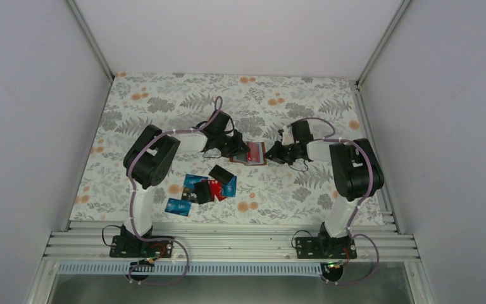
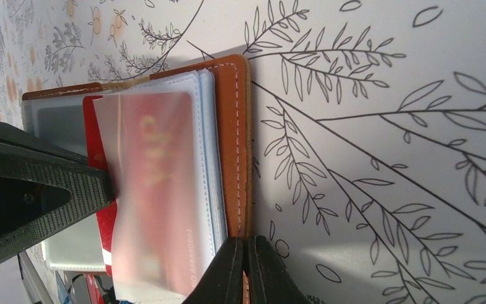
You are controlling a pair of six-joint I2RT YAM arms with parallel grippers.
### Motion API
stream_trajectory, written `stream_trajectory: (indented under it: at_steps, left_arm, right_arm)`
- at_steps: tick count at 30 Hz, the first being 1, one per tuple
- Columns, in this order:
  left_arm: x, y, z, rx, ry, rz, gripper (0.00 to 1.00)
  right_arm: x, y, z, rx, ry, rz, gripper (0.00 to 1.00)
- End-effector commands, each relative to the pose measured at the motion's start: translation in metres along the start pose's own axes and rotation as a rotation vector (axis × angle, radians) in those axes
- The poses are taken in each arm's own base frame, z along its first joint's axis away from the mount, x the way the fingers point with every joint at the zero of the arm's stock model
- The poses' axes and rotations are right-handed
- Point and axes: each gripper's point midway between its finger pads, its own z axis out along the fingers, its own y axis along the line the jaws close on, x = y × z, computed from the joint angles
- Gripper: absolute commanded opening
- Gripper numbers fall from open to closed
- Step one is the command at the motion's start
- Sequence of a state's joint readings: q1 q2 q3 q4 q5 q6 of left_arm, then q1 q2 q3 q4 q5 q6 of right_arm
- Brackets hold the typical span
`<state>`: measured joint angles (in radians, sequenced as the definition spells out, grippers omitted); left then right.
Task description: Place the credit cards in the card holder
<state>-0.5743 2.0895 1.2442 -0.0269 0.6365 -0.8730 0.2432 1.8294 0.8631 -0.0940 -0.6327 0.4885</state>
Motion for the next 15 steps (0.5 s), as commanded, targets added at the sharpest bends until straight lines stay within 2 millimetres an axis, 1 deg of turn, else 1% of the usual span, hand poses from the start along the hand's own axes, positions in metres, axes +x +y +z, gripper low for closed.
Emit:
stream_trajectory:
  at_steps: [1,4,9,12,15]
  left_arm:
    - [0.0255,0.019,0.0191,-0.066,0.049,-0.014,0.02]
    - [0.0246,0.0176,0.0175,-0.072,0.042,0.001,0.03]
    - [0.0237,0.0173,0.0167,-0.084,0.039,0.001,0.09]
    - [0.0229,0.0196,0.0149,-0.101,0.027,-0.007,0.14]
    - [0.0214,0.0176,0.0137,-0.092,0.011,-0.01,0.22]
  right_arm:
    - [0.0398,-0.002,0.009,0.019,0.121,0.03,0.06]
    - [0.0393,-0.0012,0.0077,0.022,0.119,0.025,0.06]
    - [0.0379,-0.0004,0.0058,0.024,0.113,0.022,0.06]
    - [0.0382,0.0001,0.0055,0.025,0.112,0.02,0.06]
    - [0.0392,0.0003,0.0054,0.023,0.114,0.019,0.06]
